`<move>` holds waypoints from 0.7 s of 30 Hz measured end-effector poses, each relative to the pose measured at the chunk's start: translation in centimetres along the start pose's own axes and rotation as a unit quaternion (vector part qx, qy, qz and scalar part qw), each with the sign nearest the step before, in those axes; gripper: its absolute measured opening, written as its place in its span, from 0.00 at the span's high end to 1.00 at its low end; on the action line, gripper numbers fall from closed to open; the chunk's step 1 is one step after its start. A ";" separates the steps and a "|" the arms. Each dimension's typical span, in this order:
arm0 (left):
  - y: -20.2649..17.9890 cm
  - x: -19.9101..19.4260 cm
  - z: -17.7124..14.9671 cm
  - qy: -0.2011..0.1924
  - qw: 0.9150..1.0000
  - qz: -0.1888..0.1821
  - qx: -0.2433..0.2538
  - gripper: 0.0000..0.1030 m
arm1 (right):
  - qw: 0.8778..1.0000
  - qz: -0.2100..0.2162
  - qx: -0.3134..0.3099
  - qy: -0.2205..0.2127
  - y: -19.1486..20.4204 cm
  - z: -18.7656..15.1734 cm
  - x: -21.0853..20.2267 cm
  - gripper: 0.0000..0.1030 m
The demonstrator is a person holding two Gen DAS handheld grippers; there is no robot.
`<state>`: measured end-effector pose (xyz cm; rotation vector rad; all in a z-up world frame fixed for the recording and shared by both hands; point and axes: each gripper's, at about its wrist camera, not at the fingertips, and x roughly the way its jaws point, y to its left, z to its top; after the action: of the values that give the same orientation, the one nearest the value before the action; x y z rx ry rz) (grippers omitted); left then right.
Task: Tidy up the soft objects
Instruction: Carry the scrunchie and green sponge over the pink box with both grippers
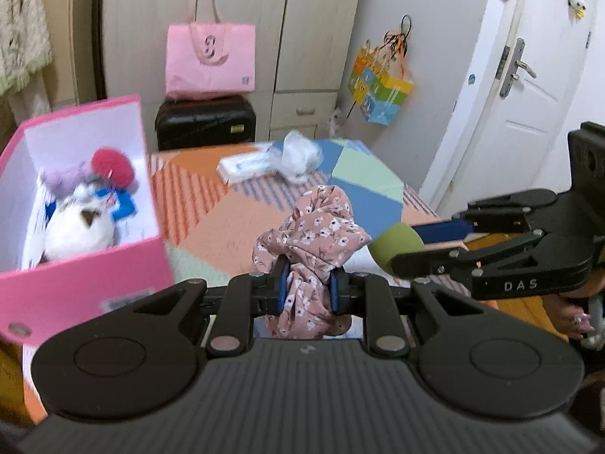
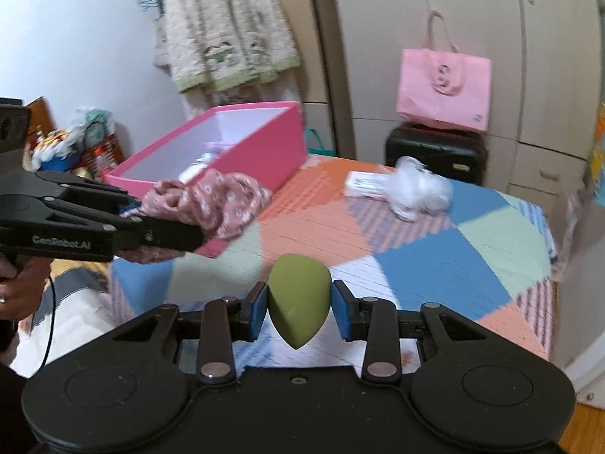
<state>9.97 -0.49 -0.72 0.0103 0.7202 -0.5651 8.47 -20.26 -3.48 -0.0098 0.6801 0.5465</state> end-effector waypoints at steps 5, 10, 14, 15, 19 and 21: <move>1.7 -1.2 -0.5 0.033 0.999 -0.016 -0.020 0.81 | 0.999 0.032 -0.023 0.007 2.8 1.5 0.4 0.60; 3.0 -3.3 -0.2 0.030 0.999 -0.006 -0.025 0.81 | 0.998 0.043 -0.053 0.006 5.3 3.4 0.6 0.60; 3.8 -5.6 0.6 0.012 1.000 0.013 -0.011 0.81 | 0.996 0.048 -0.080 -0.001 7.1 5.3 0.6 0.60; 4.0 -6.1 0.7 0.007 1.000 0.020 -0.007 0.81 | 0.995 0.049 -0.086 -0.002 7.4 5.8 0.7 0.60; 5.2 -8.3 1.4 -0.017 0.999 0.038 -0.002 0.81 | 0.993 0.053 -0.110 0.000 8.9 7.8 1.4 0.60; 5.7 -8.9 1.9 -0.029 0.998 0.047 -0.002 0.81 | 0.992 0.054 -0.117 -0.003 9.3 8.6 1.9 0.60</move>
<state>8.52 8.27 5.27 0.0234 0.6609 -0.4716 10.28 -9.77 3.65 -0.1919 0.6093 0.7271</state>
